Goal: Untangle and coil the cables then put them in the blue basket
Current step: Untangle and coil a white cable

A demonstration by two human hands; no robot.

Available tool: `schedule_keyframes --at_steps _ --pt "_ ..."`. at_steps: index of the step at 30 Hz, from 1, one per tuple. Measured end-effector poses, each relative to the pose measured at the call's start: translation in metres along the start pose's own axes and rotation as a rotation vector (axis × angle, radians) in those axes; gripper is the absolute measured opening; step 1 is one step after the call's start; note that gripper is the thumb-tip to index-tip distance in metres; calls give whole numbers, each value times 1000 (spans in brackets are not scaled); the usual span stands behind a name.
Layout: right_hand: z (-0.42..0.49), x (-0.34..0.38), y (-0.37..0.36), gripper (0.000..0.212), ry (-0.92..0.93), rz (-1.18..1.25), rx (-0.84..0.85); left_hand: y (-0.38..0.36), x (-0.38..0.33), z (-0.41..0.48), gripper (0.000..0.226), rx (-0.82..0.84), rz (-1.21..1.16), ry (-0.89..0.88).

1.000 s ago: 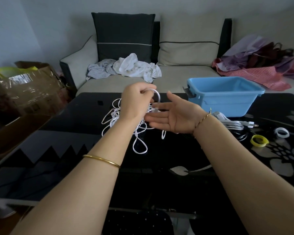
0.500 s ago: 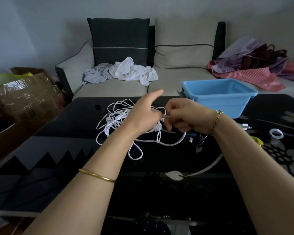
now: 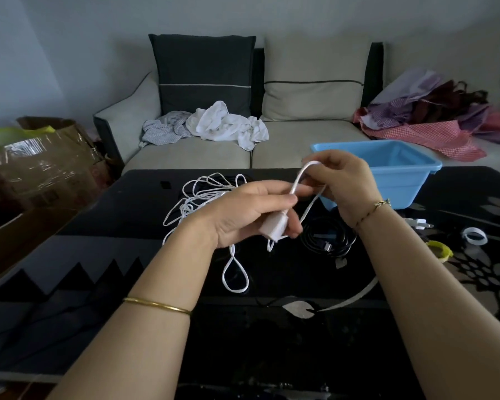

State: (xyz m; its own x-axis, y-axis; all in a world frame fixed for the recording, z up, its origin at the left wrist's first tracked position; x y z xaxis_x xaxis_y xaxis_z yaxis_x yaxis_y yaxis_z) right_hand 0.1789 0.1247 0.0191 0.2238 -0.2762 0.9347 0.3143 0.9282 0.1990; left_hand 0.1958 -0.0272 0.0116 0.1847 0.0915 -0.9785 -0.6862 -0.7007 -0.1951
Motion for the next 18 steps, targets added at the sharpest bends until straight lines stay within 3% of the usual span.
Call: schedule_keyframes --at_steps 3,5,9,12,16,18 --pt "-3 -11 -12 24 -93 66 19 -14 -8 -7 31 169 -120 -60" --pt "-10 -18 -29 32 -170 13 106 -16 -15 -7 31 180 -265 -143" --pt "-33 -42 -76 37 -276 -228 541 8 -31 -6 33 25 -621 -343" --pt "-44 -50 -93 28 -246 -409 764 33 -35 -9 31 -136 -826 -425" --pt "-52 -38 -98 25 -151 -661 1042 55 -29 -10 22 -389 -830 -509" --pt "-53 -29 -96 29 -125 -697 1084 65 -25 -9 21 -443 -751 -545"
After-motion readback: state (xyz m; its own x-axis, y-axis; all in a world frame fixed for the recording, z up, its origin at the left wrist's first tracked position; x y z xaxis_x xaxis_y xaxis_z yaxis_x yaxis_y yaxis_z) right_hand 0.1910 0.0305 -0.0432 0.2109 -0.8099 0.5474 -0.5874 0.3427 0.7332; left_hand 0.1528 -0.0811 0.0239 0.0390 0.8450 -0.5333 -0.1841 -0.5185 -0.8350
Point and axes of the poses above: each hand's wrist, its own z-axis towards the middle knuckle, its own y-axis out of the back of the hand, x = y × z, the point moved 5 cm from there along z, towards the middle knuckle, and after that the axes turned 13 degrees about -z, right-handed, at the moved point
